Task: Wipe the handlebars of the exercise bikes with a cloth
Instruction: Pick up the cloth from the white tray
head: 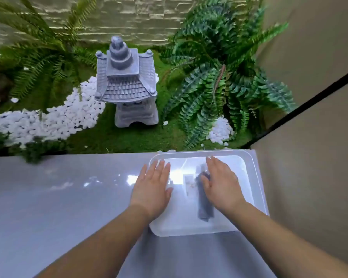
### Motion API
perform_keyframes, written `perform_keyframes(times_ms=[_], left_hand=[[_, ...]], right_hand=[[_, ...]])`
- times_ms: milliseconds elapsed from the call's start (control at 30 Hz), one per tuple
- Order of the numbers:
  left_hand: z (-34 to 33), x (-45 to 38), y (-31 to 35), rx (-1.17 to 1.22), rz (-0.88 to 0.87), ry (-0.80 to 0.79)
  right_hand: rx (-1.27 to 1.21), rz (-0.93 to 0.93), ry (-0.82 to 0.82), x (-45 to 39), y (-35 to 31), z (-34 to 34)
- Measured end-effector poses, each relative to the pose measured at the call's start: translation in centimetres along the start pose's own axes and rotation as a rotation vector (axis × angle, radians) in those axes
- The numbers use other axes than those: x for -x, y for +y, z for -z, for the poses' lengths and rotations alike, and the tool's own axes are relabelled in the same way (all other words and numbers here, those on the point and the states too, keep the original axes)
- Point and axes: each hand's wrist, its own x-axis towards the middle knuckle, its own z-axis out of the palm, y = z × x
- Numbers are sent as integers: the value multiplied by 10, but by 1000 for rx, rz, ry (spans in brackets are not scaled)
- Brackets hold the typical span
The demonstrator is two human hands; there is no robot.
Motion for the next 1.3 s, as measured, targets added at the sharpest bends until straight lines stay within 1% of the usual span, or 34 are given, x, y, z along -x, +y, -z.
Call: perform_keyframes(times_ms=[33,133,267,400,467,567,667,833,900,967,1100,1233,1300], left_hand=[[-7,-2,4,-35,-31,2],[-31,-11,15,-39,-75,-4],[-58,-16,29,-21,-31,-63],[-73,-15,33,70,1,-23],[-77,-16,32,70,-1,12],[-78,-15,32,80,0,21],[-77,-16,33,88,1,17],[-67,-15,31,76,-4,-43],[-60,-13,28,75,-10,-69],[-50,-10,25,85,-4,-96],[-21,7,16,103,20,-85],[18,27,4,83,44,-53],[41,37,-3,75,52,-40]], right_hand=[[-4,-19,-5,-1,2,-6],[-34,-49,22,-3,8,-30],[-86,-109,101,4,14,-57],[-136,-181,173,12,16,-70],[-157,-197,191,14,17,-77],[-138,-228,174,14,13,-82],[-88,-236,101,11,10,-83],[-88,-247,1,6,10,-76],[-162,-251,-36,6,12,-70],[-299,-267,-52,8,13,-59],[-446,-232,-47,19,10,-30],[-578,-150,-1,34,-8,10],[-594,-122,-22,40,-20,33]])
